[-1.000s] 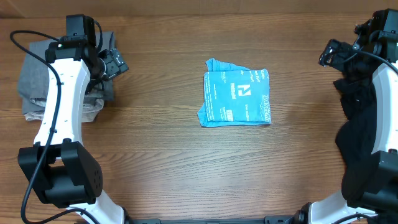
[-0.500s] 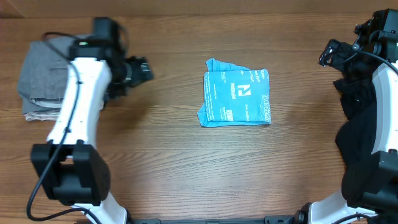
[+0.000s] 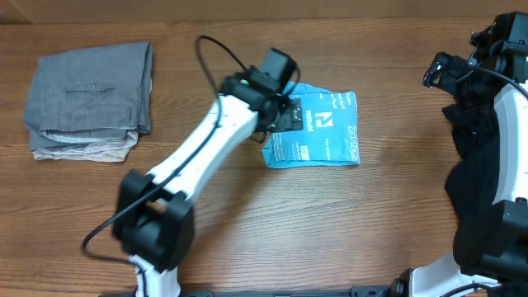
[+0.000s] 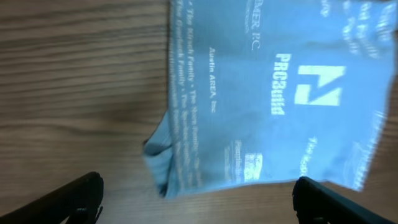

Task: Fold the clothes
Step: 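Move the left gripper over the folded blue shirt, then grasp the folded blue shirt's left edge with the left gripper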

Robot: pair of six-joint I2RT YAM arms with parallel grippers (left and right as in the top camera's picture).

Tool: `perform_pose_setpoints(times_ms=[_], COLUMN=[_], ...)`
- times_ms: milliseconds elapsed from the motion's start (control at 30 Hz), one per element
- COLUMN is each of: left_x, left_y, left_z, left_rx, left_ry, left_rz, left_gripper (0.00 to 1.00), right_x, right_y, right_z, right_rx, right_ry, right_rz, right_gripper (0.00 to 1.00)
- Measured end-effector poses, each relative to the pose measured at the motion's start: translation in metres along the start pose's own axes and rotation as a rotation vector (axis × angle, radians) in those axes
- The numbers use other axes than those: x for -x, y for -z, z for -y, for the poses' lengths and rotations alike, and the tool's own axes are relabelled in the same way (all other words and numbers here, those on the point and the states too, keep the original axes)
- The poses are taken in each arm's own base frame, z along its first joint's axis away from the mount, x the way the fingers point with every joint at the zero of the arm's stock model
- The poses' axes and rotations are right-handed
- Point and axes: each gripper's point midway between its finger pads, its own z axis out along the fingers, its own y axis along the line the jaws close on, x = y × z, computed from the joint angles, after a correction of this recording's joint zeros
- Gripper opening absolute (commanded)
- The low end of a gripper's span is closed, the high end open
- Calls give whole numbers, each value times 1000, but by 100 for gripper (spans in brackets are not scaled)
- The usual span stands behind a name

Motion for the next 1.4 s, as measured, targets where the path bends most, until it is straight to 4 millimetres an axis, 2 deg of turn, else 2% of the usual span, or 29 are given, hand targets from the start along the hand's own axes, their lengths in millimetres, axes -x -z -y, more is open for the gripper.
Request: perform_pose_setpoints(times_ms=[133, 300, 467, 600, 733, 867, 1067, 1133, 1167, 1233, 1300, 1400], left_x=[-10, -25, -30, -28, -28, -30, -34, -35, -35, -35, -35, -34], left_y=[-42, -80, -99, -100, -100, -100, -99, -99, -99, -98, -98, -97], left_z=[4, -8, -18, -17, -16, -13, -14, -14, -14, -14, -16, -22], left_rx=[43, 113, 158, 155, 153, 148, 153, 154, 153, 154, 165, 181], left_ry=[-10, -16, -30, -64, -78, -83, -86, -87, -87, -88, -93, -107], left_rz=[-34, -96, -114, -112, -117, -129, -146, -149, -150, -151, -152, -154], left_gripper=[100, 100, 100, 100, 85, 65, 45, 42, 43, 56, 62, 80], right_x=[0, 0, 0, 0, 0, 0, 0, 0, 0, 0, 0, 0], right_y=[0, 0, 0, 0, 0, 0, 0, 0, 0, 0, 0, 0], right_z=[0, 0, 0, 0, 0, 0, 0, 0, 0, 0, 0, 0], right_rx=[0, 0, 0, 0, 0, 0, 0, 0, 0, 0, 0, 0], right_ry=[-1, -1, 0, 0, 0, -1, 0, 0, -1, 0, 0, -1], right_rz=[0, -1, 0, 0, 0, 0, 0, 0, 0, 0, 1, 0], right_gripper=[100, 100, 100, 100, 100, 100, 100, 100, 100, 100, 100, 100])
